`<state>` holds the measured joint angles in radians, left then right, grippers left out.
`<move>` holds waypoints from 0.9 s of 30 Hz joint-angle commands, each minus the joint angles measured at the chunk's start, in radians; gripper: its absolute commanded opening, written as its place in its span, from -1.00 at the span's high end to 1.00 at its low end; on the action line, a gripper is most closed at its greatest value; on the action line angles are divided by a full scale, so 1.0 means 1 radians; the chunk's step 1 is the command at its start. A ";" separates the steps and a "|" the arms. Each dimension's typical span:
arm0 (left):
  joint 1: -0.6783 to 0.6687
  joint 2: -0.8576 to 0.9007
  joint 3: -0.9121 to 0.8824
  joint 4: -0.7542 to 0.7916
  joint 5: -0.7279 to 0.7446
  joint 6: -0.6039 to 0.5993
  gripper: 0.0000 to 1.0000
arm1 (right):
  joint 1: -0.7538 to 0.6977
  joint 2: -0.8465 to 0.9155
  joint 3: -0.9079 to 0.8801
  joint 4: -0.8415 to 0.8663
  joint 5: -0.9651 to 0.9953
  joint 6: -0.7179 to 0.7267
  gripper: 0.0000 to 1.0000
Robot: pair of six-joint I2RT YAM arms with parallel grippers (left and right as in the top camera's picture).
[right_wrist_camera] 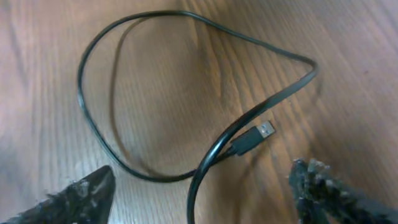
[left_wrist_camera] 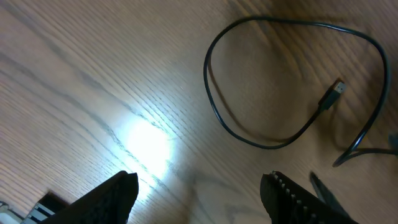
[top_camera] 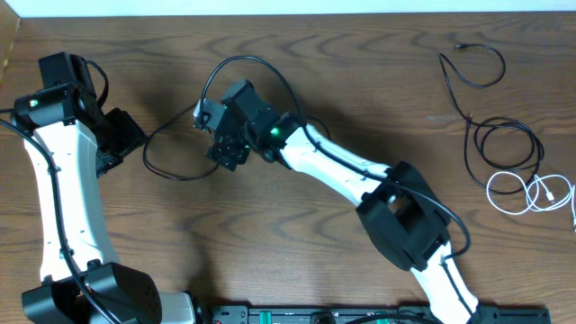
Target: Untangle cables
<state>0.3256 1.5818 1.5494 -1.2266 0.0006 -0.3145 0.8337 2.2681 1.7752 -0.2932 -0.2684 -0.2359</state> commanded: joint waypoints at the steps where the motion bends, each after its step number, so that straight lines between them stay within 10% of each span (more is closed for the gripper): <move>1: 0.002 -0.001 0.005 -0.004 -0.011 -0.005 -0.36 | 0.002 0.047 0.003 0.014 0.034 0.115 -0.30; 5: 0.002 -0.001 0.005 -0.004 -0.011 -0.005 -0.36 | -0.010 0.026 0.005 0.011 0.169 0.145 0.98; 14: 0.000 -0.001 0.005 0.003 0.018 -0.001 -0.36 | -0.180 -0.289 0.005 -0.165 0.571 0.153 0.98; 27: -0.127 -0.001 0.005 0.080 0.048 0.100 -0.48 | -0.772 -0.612 0.005 -0.438 0.569 0.230 0.98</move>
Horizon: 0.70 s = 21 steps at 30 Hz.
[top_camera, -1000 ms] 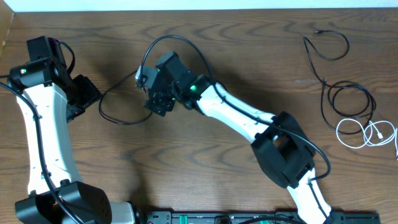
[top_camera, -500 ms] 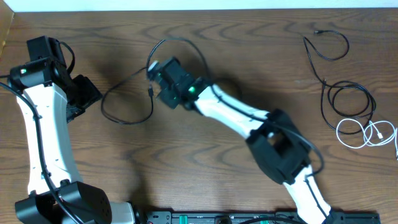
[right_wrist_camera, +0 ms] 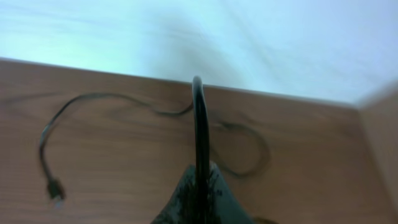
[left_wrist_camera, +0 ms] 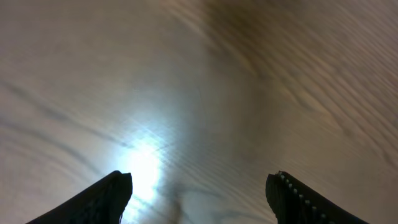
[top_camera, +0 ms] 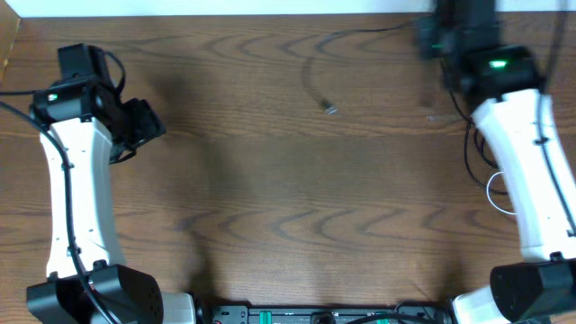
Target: Untangle cables
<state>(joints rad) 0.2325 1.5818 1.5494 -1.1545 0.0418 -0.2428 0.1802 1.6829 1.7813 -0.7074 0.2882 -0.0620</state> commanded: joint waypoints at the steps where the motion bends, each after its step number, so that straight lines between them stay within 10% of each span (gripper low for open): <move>1: -0.045 -0.001 0.005 0.012 0.007 0.028 -0.48 | -0.157 -0.032 -0.001 -0.028 0.005 0.062 0.98; 16: -0.121 -0.001 0.005 0.040 0.008 0.120 -0.53 | -0.576 0.004 -0.002 -0.234 -0.208 0.184 0.98; 21: -0.191 -0.001 0.005 0.069 0.059 0.230 -0.61 | -0.584 0.004 -0.002 -0.259 -0.420 0.036 -0.59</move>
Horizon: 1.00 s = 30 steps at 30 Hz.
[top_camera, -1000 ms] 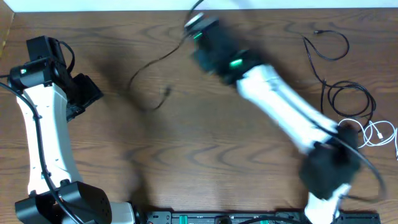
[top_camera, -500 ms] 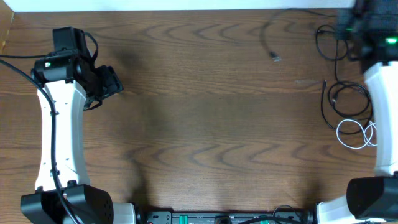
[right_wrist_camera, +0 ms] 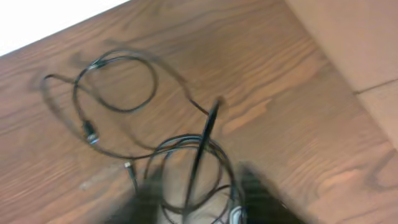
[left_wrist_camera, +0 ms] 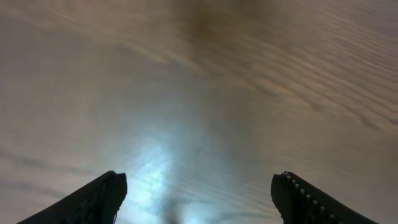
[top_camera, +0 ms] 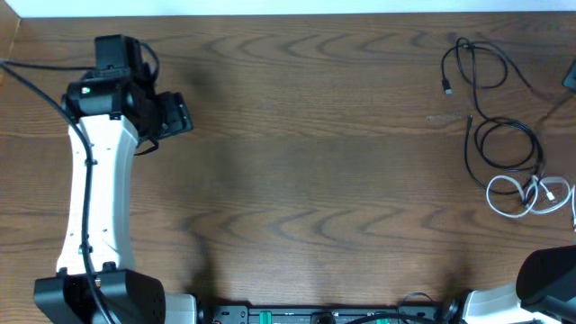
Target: Untangle cables
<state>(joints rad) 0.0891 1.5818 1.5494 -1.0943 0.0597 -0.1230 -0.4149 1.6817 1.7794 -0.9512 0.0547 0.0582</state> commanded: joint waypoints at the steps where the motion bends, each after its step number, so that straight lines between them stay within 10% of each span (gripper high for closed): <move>1: -0.068 -0.001 0.005 0.008 0.041 0.134 -0.61 | 0.014 0.005 0.000 -0.033 -0.235 -0.124 -0.84; 14: -0.092 -0.024 -0.014 -0.307 -0.112 0.031 -0.93 | 0.028 -0.084 -0.029 -0.288 -0.278 -0.177 -0.98; 30: -0.090 -0.819 -0.571 0.139 -0.094 -0.013 -0.93 | 0.031 -0.855 -0.792 0.107 -0.315 -0.209 -0.98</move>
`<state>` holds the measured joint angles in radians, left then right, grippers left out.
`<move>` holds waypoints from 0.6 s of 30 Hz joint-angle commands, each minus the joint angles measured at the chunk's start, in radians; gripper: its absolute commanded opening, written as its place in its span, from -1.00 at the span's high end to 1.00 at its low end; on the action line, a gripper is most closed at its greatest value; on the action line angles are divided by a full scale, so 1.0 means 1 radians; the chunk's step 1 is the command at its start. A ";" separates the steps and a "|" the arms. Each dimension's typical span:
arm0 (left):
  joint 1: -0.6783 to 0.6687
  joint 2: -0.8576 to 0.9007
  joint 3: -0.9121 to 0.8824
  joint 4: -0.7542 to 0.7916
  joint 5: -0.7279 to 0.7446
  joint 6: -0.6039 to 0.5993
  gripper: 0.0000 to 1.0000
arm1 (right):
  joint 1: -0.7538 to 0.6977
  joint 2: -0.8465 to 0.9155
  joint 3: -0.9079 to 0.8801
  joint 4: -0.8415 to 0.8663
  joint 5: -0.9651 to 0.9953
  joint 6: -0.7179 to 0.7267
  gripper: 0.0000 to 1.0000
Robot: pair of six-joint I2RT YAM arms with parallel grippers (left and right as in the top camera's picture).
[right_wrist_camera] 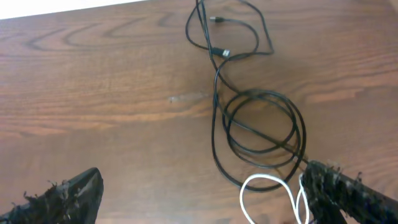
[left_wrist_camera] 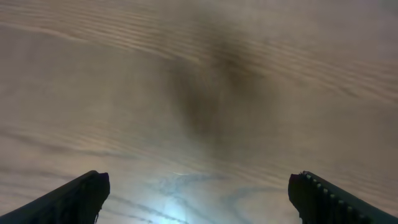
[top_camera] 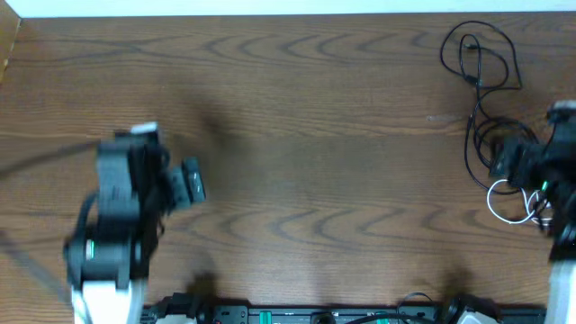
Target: Untangle cables
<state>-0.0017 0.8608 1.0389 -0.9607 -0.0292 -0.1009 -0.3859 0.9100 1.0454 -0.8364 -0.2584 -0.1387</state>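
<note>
Black cables lie at the table's far right: a loose loop with its plugs (top_camera: 477, 61) at the top and a tighter coil (right_wrist_camera: 264, 124) below it. A white cable (right_wrist_camera: 267, 194) overlaps the coil's lower edge. My right gripper (right_wrist_camera: 205, 202) hangs open just short of the coil and white cable, holding nothing; in the overhead view the right gripper (top_camera: 508, 162) is at the right edge. My left gripper (left_wrist_camera: 199, 199) is open over bare wood; in the overhead view the left gripper (top_camera: 189, 183) is at the lower left, far from the cables.
The wooden table (top_camera: 306, 135) has its back edge against a white wall. A black rail with green parts (top_camera: 315, 315) runs along the front edge.
The left arm has drawn back from the upper left to the lower left. The right gripper, then blurred with a black cable in front of it, is now open and low beside the coil.
My right gripper stood open over a black cable loop at centre left, with the left gripper nearby. Then it was shut on that cable at the top right. The cable then lay among those on the right, where it lies now, with both grippers open.
</note>
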 commanded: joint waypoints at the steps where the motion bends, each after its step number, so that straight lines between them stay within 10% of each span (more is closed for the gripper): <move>1: 0.000 -0.140 -0.072 -0.004 -0.005 -0.035 -0.93 | 0.002 -0.110 -0.072 -0.024 -0.002 -0.013 -0.98; 18: 0.000 -0.314 -0.077 -0.052 -0.005 -0.035 -0.93 | 0.002 -0.224 -0.098 -0.389 -0.002 -0.013 -0.99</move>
<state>-0.0017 0.5476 0.9661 -1.0134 -0.0292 -0.1310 -0.3859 0.6861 0.9516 -1.2232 -0.2577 -0.1429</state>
